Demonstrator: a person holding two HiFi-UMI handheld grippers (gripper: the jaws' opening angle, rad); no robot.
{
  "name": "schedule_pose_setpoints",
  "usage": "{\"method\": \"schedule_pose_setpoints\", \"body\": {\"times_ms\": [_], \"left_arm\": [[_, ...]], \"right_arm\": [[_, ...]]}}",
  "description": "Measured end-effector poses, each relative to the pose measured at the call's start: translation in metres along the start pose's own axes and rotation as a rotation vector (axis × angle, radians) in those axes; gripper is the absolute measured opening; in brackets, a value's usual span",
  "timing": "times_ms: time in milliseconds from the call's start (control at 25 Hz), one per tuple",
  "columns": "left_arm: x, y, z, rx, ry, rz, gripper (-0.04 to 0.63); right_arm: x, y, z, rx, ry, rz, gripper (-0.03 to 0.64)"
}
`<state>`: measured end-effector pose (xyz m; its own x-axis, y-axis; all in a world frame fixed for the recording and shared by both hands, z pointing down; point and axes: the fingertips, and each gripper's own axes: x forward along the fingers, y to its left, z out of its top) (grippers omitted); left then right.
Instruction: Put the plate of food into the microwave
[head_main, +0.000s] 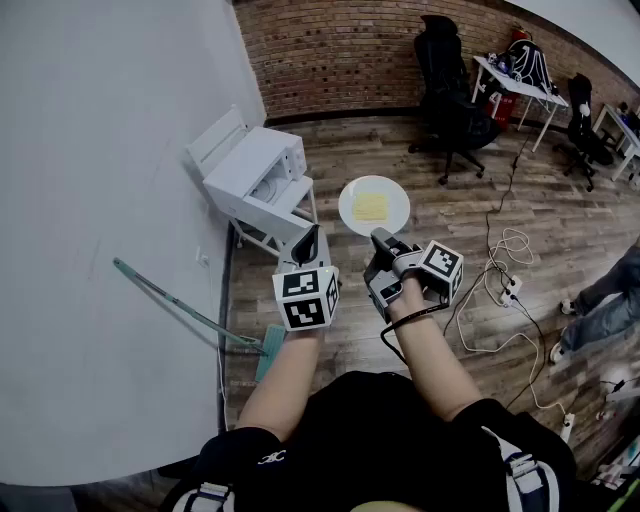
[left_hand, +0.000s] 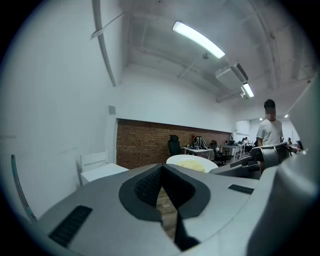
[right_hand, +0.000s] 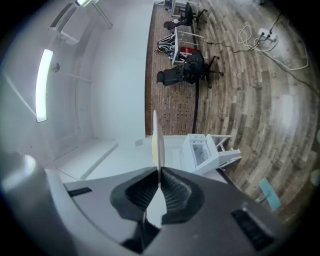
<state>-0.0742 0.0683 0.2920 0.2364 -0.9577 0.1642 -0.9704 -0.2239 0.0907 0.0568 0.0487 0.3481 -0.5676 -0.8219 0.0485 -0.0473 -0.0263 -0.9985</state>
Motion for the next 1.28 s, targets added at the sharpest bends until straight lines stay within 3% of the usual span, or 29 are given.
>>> {"method": "schedule_pose_setpoints", "body": {"times_ms": [600, 840, 1080, 1280], "left_arm": [[-0.007, 0.019, -0.016, -0.025, 0.034, -0.034, -0.002], [0.019, 0.031, -0.018, -0.029, 0.039, -0.038, -0.002], [0.089, 0.029, -0.019, -0.013, 0.052, -0.033, -0.002], [0.175, 0.018, 0.007, -0.003, 0.050, -0.024, -0.002]], "right_arm": [[0.006, -0.008, -0.015, 0.008, -0.040, -0.030, 0.025], [0.032, -0.015, -0.006, 0.012, -0.036, -0.037, 0.025], [0.076, -0.015, 0.052, 0.017, -0.064, 0.004, 0.025], [0.134, -0.004, 0.123, -0.004, -0.044, 0.010, 0.025]]}}
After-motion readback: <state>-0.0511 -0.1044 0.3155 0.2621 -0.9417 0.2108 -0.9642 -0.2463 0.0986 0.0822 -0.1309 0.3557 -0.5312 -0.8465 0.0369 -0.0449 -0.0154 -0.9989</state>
